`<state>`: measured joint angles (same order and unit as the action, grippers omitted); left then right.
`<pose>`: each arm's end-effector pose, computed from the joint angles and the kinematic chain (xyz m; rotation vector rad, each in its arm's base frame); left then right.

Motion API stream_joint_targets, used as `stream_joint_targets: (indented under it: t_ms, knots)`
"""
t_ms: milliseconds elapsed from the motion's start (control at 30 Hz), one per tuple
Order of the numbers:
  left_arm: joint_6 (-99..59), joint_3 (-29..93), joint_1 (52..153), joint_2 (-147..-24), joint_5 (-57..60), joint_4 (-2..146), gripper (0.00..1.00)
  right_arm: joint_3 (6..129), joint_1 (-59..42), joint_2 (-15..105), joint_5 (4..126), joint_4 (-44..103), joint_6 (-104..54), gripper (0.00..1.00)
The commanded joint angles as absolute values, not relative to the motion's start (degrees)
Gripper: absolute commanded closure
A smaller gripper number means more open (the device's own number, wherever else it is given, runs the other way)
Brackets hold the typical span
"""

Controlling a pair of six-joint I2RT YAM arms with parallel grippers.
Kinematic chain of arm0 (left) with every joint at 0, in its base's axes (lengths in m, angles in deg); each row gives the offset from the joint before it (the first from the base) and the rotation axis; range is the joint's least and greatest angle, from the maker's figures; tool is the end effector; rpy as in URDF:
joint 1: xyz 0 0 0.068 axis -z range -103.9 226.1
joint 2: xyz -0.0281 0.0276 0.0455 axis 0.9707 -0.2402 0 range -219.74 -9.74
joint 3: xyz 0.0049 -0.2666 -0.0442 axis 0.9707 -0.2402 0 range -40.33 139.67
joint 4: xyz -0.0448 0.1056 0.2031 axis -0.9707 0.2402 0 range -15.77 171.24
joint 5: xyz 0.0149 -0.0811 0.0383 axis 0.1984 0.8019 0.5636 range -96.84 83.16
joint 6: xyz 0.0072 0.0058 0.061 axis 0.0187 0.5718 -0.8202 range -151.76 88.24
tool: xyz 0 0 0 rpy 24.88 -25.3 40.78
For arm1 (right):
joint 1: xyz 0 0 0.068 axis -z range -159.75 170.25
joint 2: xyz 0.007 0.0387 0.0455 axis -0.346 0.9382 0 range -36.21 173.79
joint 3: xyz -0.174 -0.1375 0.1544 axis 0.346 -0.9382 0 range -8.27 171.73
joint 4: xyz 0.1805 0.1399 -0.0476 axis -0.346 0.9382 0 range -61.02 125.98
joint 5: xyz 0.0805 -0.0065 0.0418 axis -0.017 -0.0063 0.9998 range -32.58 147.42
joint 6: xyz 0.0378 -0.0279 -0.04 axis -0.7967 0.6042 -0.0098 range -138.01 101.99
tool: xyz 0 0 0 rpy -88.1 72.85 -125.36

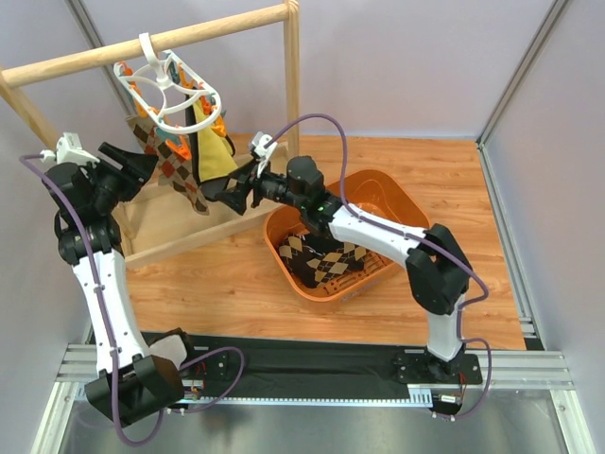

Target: Remove the socks clipped to the hanger

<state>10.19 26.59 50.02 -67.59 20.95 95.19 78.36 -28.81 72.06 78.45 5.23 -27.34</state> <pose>0.1857 0.0667 0.4042 -0.6926 1.6583 -0.6291 0.2764 0.3440 0.3425 -0.8392 1.4095 1.0762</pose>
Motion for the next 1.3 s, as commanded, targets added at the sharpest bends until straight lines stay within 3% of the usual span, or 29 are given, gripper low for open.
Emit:
stream_joint_targets:
  t_ms: [0, 200, 400, 633, 733, 867, 1100, 1167, 1267]
  knots:
    - [12.1, 26.99, 49.65, -70.11, 30.67, 84.25, 0.31, 84.53, -28.8, 77.33, 84.39, -6.27, -26.28, 0.26]
    - [9.02, 27.71, 49.65, -73.03, 36.74, 79.7, 0.32, 95.95, -28.8, 88.49, 88.0, -4.68, -28.82, 0.26]
    - [8.05, 20.67, 49.65, -73.02, 42.18, 64.58, 0.32, 98.08, -28.8, 92.1, 90.28, -5.65, -28.21, 0.27]
    - [8.05, 21.46, 49.82, -76.98, 48.09, 59.13, 0.33, 105.28, -28.8, 98.43, 91.61, -5.29, -29.7, 0.29]
    - [8.58, 21.37, 51.14, -76.81, 49.66, 56.85, 0.35, 108.53, -28.71, 101.15, 91.87, -5.47, -31.28, 0.36]
    - [7.62, 21.28, 54.99, -75.58, 51.34, 56.83, 0.41, 108.2, -28.45, 100.73, 94.06, -7.57, -33.83, 0.59]
    - [7.79, 19.0, 59.14, -70.13, 51.07, 58.23, 0.56, 92.85, -27.13, 90.28, 99.07, -11.18, -36.73, 0.83]
    - [6.91, 18.74, 60.1, -67.51, 51.16, 60.6, 0.57, 88.96, -26.43, 87.03, 100.13, -12.06, -36.74, 0.95]
    - [4.89, 17.94, 61.59, -64.51, 50.03, 64.38, 0.57, 82.98, -26.07, 81.58, 102.5, -12.76, -36.91, 1.0]
